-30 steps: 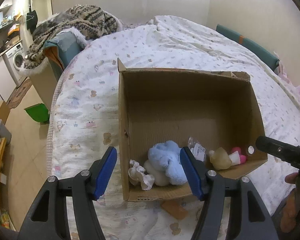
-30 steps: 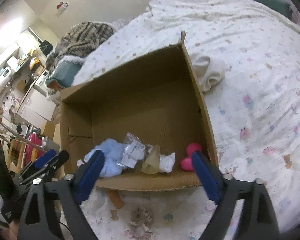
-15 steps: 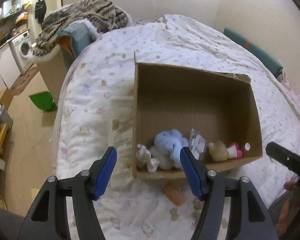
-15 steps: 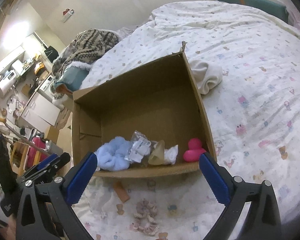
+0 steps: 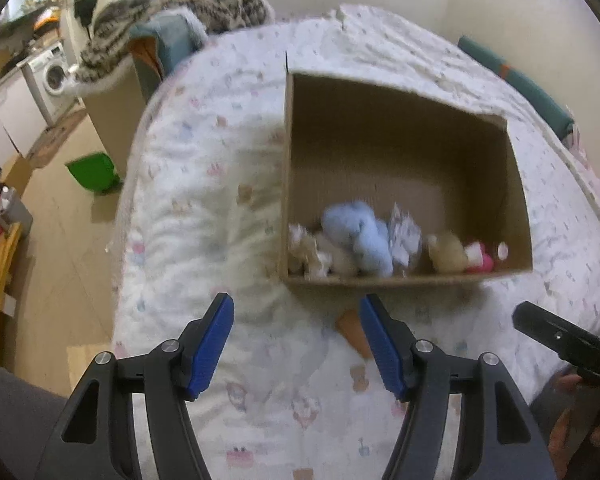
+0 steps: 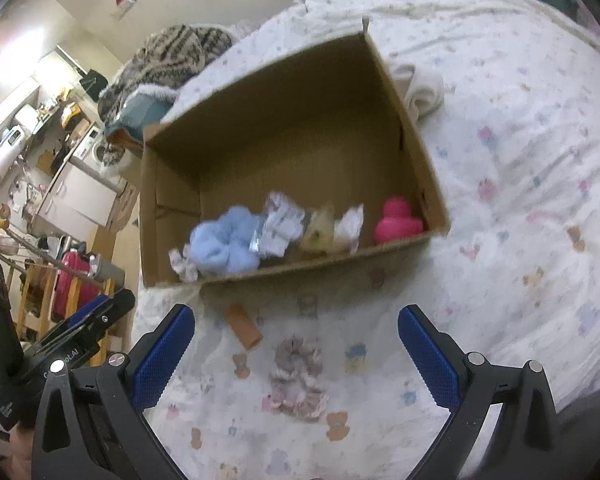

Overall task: Organize soft objects
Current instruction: 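Move both tools back to the orange cylinder and lace scrunchie beside the box, then grasp the orange cylinder with the left tool while the right tool grasps the lace scrunchie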

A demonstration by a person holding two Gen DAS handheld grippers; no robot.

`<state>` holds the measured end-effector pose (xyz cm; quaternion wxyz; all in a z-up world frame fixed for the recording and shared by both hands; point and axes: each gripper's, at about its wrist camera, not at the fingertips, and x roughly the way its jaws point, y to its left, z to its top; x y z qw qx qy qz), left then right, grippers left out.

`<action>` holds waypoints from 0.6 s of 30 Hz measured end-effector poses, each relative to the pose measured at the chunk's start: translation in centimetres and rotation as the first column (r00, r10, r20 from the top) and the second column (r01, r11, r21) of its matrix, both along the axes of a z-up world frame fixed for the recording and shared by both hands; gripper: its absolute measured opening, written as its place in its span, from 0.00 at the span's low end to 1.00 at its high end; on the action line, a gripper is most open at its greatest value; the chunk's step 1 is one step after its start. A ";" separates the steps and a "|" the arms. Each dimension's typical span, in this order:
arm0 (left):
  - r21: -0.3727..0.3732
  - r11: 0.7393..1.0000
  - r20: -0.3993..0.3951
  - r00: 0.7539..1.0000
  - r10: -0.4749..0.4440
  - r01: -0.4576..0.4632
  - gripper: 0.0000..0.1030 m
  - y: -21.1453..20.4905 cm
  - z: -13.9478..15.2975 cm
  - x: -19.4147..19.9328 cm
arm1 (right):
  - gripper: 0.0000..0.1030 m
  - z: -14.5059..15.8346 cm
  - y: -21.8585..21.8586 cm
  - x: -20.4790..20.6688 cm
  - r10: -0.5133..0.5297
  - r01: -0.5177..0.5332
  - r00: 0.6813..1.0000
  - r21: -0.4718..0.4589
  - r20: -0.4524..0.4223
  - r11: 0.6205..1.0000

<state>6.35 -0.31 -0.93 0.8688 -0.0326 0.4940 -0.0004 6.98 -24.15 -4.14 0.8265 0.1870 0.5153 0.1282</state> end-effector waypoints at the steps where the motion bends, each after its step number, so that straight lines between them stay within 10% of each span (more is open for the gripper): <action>1: -0.002 1.000 -0.014 1.000 0.004 -0.004 0.61 0.1 -0.3 -0.1 | 1.00 -0.5 0.1 0.1 0.007 -0.007 1.000 0.005 -0.027 1.000; 18: -0.040 0.995 -0.123 0.989 0.085 -0.091 0.61 1.5 -3.1 0.6 | 1.00 -8.2 8.0 0.7 0.246 -0.303 0.931 -0.195 -0.271 0.933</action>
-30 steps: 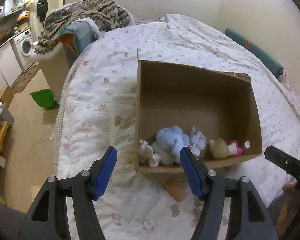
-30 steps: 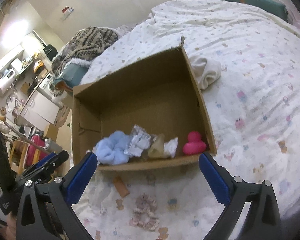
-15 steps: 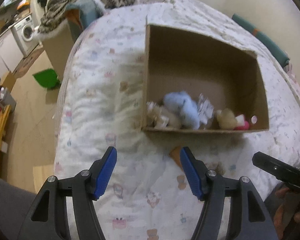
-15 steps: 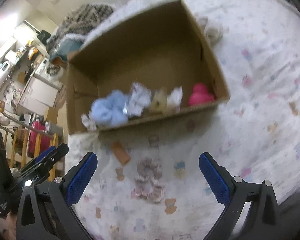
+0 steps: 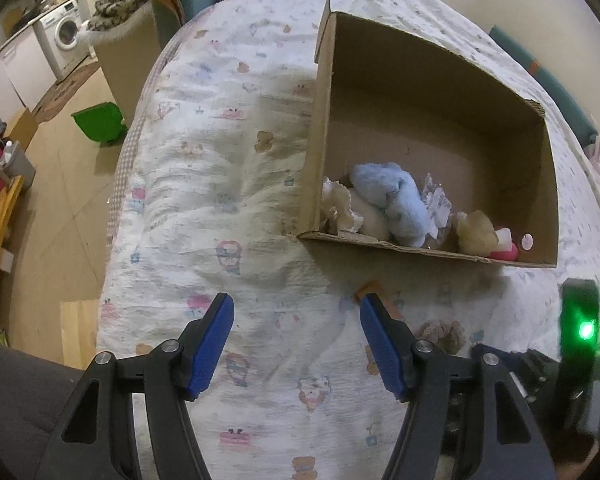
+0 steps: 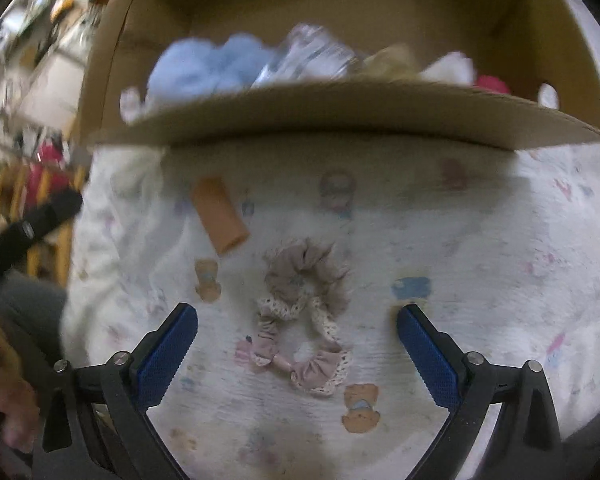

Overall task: Organize soft objects
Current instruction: 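Grasp the orange cylinder with the left tool while the right tool grasps the lace scrunchie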

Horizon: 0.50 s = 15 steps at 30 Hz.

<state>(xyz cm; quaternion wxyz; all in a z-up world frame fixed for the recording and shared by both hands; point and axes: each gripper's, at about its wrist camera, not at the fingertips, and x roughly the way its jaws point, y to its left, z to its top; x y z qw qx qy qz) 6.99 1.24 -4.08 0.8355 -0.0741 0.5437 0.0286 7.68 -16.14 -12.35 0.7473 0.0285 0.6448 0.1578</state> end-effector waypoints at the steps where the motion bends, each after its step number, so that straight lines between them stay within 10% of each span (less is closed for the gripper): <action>1: -0.004 1.000 -0.002 1.000 0.002 -0.002 0.61 0.0 0.0 0.0 | 0.97 -0.2 0.2 -0.1 0.014 -0.014 1.000 -0.026 -0.007 1.000; 15: -0.065 0.996 -0.076 0.995 -0.059 0.054 0.61 -2.5 -3.0 0.9 | 0.22 -0.5 -2.3 0.6 -0.081 0.081 0.997 -0.107 -0.002 0.991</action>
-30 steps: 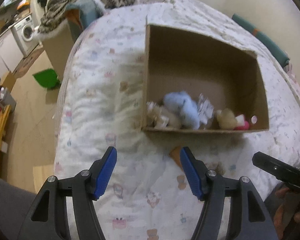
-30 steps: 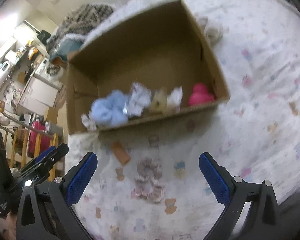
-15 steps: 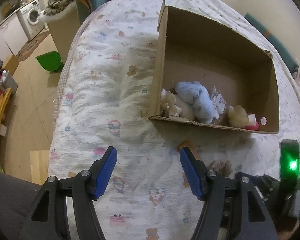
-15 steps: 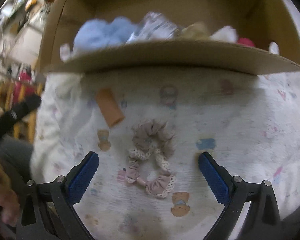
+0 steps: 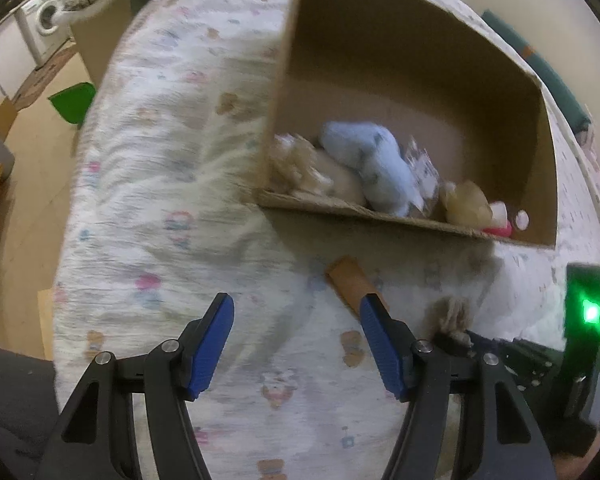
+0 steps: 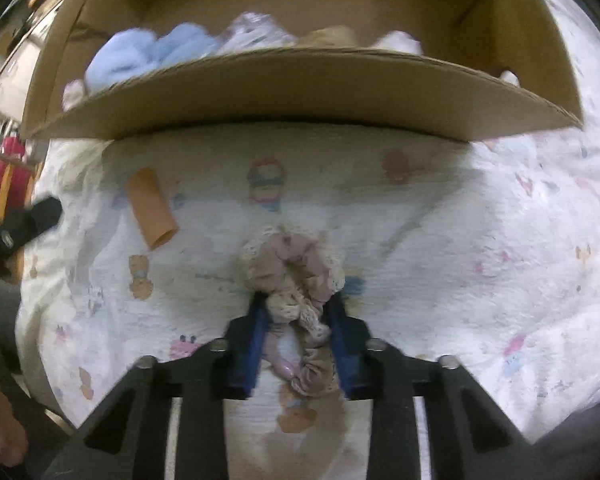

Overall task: Organize soft objects
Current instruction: 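Grasp the orange cylinder with the left tool while the right tool grasps the lace scrunchie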

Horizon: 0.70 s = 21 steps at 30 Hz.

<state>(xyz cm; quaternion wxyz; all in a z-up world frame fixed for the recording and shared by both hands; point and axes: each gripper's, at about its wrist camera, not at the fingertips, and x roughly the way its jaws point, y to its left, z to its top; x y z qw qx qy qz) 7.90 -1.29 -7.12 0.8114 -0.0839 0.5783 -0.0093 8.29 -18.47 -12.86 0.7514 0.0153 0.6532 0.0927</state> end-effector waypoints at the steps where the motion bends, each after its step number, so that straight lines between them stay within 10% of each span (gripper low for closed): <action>1: -0.008 1.000 -0.004 1.000 -0.018 0.018 0.61 -0.5 -0.3 0.2 | 0.21 0.1 -0.3 0.1 -0.012 0.012 1.000 0.006 0.002 1.000; 11: -0.050 0.993 -0.013 0.994 -0.104 0.103 0.58 -4.6 -2.9 1.4 | 0.20 1.1 -1.8 -0.2 -0.097 0.096 0.995 0.029 0.010 0.995; 21: -0.075 0.994 -0.059 0.994 -0.087 0.083 0.07 -3.9 -4.2 2.1 | 0.20 0.6 -2.2 0.5 -0.094 0.094 0.996 0.033 0.006 0.995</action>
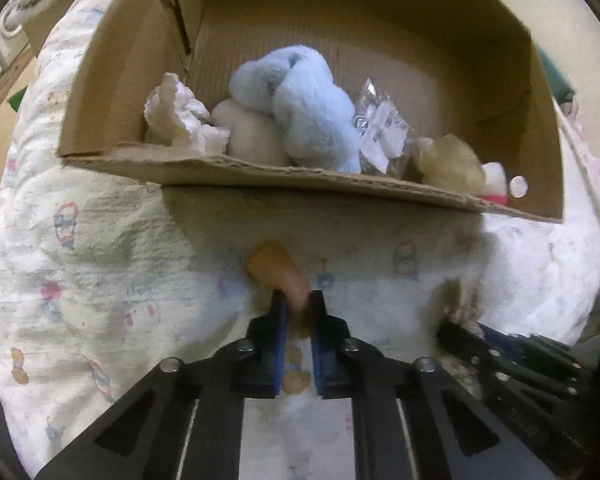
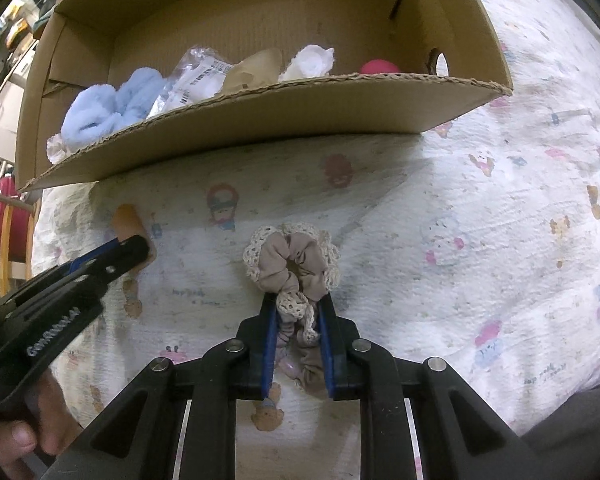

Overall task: Organize soft objects
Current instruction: 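Grasp the orange cylinder with the left tool while the right tool grasps the lace scrunchie, then carry the orange cylinder and lace scrunchie over the box with both tools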

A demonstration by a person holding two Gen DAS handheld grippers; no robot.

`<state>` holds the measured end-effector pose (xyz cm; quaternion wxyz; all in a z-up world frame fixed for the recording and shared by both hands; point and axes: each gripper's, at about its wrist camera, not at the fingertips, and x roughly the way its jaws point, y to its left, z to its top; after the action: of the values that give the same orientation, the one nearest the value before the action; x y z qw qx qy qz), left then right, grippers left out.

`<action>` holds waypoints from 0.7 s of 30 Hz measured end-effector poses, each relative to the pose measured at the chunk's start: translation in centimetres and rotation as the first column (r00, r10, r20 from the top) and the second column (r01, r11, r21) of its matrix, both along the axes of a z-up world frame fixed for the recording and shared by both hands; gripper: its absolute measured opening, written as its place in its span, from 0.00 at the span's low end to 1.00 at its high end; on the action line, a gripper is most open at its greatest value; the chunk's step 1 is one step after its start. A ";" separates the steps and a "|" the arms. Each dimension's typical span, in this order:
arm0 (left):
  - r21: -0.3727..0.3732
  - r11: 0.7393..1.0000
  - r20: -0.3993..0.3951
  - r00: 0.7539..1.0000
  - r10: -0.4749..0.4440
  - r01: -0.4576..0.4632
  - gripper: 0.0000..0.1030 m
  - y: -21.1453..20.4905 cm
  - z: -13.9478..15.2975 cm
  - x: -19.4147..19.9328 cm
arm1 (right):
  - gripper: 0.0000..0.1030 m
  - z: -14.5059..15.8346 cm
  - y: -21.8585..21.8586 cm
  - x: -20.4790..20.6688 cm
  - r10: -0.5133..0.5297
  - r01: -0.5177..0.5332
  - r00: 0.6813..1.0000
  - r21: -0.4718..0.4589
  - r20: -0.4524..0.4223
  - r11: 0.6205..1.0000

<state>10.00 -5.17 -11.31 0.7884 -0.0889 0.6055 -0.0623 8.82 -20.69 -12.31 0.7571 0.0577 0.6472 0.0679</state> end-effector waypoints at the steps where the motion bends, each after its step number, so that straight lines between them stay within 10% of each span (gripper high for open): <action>1: -0.010 1.000 -0.009 1.000 0.011 -0.012 0.07 0.2 0.1 -0.2 | 0.20 0.0 0.0 0.0 0.001 -0.001 1.000 0.003 0.001 1.000; 21: 0.054 0.998 0.055 0.998 0.009 -0.012 0.06 2.0 3.4 -3.3 | 0.20 5.0 -1.3 -2.0 0.040 -0.051 0.992 0.083 0.123 0.995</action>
<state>6.68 -3.15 -7.91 0.8070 -0.0690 0.5849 -0.0440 6.79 -22.02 -7.26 0.7901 0.0714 0.5976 0.1163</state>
